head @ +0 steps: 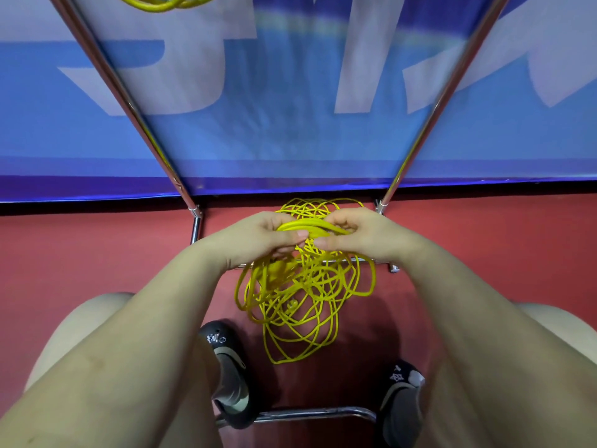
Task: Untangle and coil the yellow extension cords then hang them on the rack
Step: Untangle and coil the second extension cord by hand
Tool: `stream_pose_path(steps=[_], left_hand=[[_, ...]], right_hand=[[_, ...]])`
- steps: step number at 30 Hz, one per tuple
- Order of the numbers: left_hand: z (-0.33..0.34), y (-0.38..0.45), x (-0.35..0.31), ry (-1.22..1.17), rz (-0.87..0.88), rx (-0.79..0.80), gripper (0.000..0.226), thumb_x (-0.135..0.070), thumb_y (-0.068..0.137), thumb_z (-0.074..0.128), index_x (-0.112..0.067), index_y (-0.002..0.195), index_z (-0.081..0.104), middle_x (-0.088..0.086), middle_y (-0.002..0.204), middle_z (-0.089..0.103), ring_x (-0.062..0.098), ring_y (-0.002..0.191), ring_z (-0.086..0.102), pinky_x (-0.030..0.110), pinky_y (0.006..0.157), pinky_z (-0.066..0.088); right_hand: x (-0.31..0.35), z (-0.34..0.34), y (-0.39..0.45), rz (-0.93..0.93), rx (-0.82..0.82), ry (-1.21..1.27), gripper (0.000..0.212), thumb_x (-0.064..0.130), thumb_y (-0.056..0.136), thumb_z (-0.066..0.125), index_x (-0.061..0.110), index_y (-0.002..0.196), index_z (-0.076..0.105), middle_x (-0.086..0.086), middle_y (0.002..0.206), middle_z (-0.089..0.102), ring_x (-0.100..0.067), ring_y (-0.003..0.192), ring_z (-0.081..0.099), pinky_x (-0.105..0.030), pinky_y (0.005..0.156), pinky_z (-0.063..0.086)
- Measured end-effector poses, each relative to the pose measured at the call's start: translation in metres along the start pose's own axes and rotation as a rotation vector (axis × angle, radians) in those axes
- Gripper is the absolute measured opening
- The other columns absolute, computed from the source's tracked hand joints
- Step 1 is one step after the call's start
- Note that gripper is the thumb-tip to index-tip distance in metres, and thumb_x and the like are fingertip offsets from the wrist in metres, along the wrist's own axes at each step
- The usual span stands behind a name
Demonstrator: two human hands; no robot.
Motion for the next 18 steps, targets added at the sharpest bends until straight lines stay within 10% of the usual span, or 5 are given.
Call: stream_pose_path(steps=[9,13,18], left_hand=[[-0.018,-0.001,0.002,0.160,0.027,-0.137,0.026,-0.040,0.081,0.064,-0.015,0.076,0.057,-0.004,0.060,0.052,0.022,0.063,0.044,0.034,0.063,0.035],[-0.017,0.007,0.004,0.055,0.113,-0.626,0.022,-0.022,0.078,0.075,-0.016,0.086,0.056,-0.001,0.076,0.056,0.005,0.057,0.053,0.018,0.060,0.044],[-0.003,0.009,0.018,0.228,-0.130,-0.997,0.043,-0.054,0.070,0.074,-0.019,0.067,0.050,-0.001,0.073,0.057,0.023,0.078,0.057,0.034,0.073,0.047]], right_hand=[[0.008,0.006,-0.001,0.046,0.040,0.151,0.018,0.023,0.092,0.052,0.012,0.082,0.063,0.009,0.061,0.060,-0.009,0.062,0.052,-0.018,0.058,0.040],[0.005,0.010,0.004,0.024,-0.160,0.226,0.021,0.018,0.095,0.049,0.019,0.078,0.061,0.003,0.064,0.050,-0.009,0.060,0.045,-0.018,0.061,0.038],[0.004,0.011,0.012,0.004,-0.362,0.174,0.021,0.021,0.094,0.051,0.018,0.077,0.061,0.004,0.062,0.050,-0.005,0.053,0.044,-0.016,0.056,0.038]])
Point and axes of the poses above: each hand's wrist, its own y-axis towards the middle knuckle, its own z-axis out of the palm, x = y × z, the point moved 2 cm from there along y, towards the middle knuckle
